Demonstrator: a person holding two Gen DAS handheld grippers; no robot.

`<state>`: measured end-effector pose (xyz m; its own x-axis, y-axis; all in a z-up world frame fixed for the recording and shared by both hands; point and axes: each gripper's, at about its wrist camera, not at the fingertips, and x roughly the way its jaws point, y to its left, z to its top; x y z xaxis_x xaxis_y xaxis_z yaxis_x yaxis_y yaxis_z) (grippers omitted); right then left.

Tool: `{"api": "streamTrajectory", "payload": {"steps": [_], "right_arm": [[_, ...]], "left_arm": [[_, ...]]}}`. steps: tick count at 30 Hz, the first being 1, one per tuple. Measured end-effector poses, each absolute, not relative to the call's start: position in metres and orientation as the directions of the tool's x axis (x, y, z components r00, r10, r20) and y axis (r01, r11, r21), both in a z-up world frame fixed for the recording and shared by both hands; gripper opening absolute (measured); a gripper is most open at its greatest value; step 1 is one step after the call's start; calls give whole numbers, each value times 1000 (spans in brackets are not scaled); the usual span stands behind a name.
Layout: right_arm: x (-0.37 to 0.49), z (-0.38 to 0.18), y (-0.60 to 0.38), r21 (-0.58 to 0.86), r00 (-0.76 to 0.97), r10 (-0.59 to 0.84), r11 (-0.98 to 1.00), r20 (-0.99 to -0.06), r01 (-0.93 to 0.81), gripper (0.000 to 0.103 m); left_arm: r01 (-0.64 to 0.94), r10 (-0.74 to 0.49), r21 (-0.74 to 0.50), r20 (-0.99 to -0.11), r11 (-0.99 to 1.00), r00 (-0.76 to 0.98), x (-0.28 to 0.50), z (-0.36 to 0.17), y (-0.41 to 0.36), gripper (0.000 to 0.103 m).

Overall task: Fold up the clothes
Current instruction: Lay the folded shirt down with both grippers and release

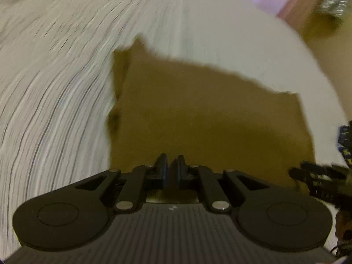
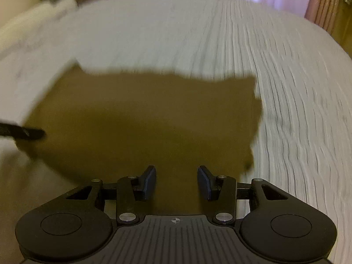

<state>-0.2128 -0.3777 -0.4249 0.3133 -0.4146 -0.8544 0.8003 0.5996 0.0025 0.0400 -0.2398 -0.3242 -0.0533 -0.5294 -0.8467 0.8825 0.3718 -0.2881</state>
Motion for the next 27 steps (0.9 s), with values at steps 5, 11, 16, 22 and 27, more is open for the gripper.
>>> {"api": "streamTrajectory", "payload": {"steps": [5,11,16,22,27], "right_arm": [[-263,-429,-385,-19,229,-408,520,-884,854,45],[-285,-397,-397,103,273,-355,430,-894,897,45],[-273,-395,-396,276,371,-274,328,-887,904,61],[-268,-402,-399,299,365,-251,263,-896,917,66],[-276,-401,-398,280,334,-250,227,-909,933,66]], "left_arm": [[863,-486,-234,-874,447,15,58,-309,-215,6],[842,-379,-166,-924,513,48,49,-282,-206,12],[815,-302,-167,-953,555,10,29,-282,-215,25],[808,-216,-124,-976,576,4,10,-291,-219,32],[825,-176,-77,-984,560,28,5,-292,-221,36]]}}
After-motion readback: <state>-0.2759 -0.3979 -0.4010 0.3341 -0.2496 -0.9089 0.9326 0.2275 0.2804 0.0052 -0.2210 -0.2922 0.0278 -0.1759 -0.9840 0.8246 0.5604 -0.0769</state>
